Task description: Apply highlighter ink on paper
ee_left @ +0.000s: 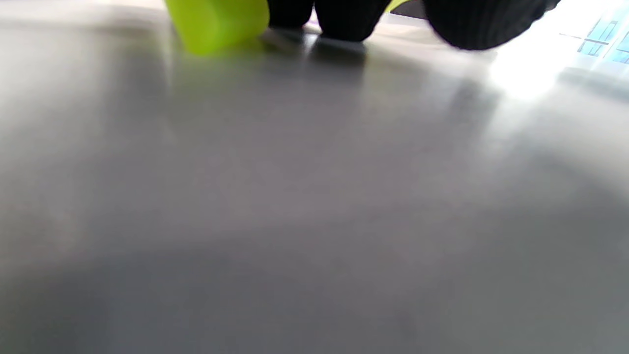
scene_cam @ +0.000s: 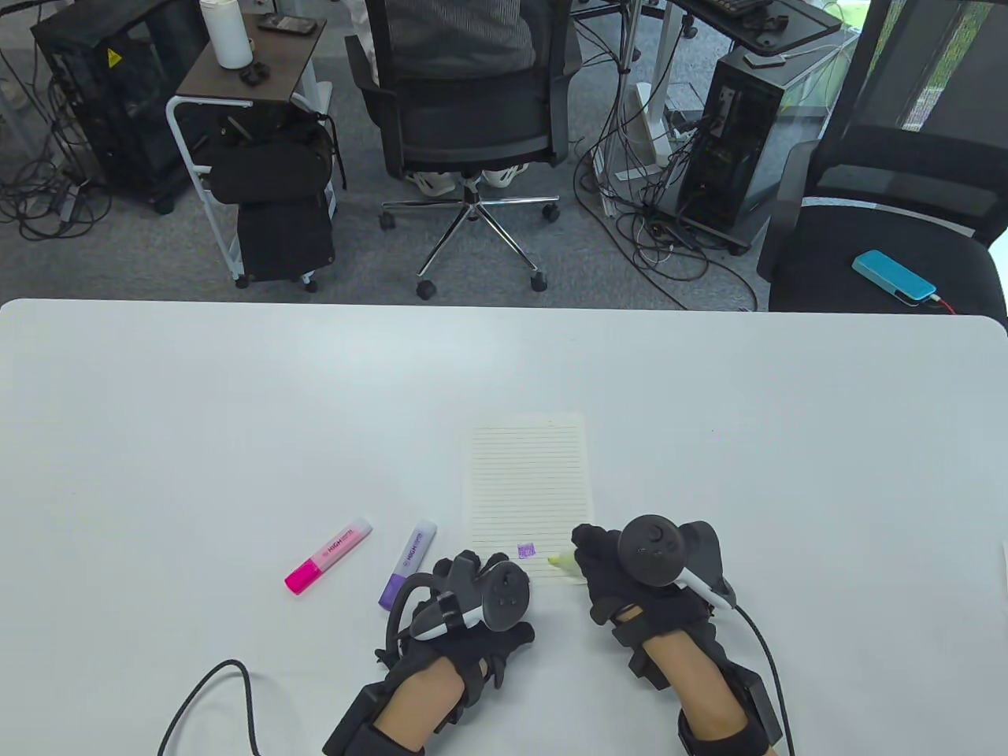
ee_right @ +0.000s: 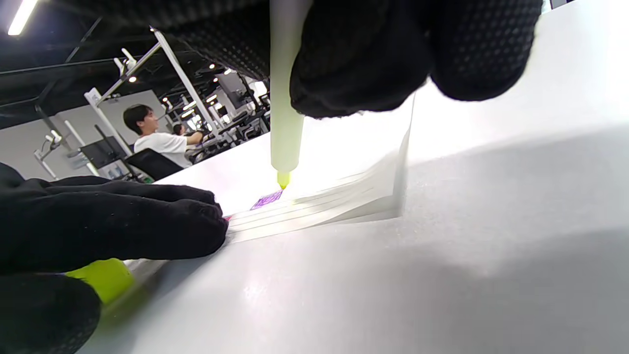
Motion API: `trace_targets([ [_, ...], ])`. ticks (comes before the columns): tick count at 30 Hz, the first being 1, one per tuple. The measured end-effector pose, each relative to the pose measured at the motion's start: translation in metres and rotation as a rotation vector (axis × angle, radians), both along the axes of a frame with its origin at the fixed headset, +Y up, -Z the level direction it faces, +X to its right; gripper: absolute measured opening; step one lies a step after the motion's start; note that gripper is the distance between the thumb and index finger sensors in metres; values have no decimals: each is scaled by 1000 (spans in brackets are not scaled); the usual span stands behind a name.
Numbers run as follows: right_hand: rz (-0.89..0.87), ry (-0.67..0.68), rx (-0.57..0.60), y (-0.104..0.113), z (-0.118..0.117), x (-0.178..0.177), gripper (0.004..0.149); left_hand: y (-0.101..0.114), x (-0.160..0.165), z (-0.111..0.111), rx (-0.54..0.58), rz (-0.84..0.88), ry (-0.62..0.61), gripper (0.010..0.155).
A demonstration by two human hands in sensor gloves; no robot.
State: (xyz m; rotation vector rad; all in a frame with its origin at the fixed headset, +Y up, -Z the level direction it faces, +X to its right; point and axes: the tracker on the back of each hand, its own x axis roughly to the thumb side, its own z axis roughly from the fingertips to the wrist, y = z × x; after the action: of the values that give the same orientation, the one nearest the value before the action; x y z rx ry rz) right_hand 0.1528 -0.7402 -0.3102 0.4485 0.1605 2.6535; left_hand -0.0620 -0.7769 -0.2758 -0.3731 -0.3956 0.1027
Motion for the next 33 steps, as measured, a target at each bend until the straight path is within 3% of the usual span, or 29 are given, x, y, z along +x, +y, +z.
trace_targets([
  [12,108,-53,13,-3,-1,-3,41,-1,-1,-1,-12,1,1,73],
  [24,70,-87,-62,1,0,3,40,-1,-1,-1,-17,5,5,73],
  [33,19,-61,-53,2,2,3,40,-2,-1,-1,-23,5,6,73],
])
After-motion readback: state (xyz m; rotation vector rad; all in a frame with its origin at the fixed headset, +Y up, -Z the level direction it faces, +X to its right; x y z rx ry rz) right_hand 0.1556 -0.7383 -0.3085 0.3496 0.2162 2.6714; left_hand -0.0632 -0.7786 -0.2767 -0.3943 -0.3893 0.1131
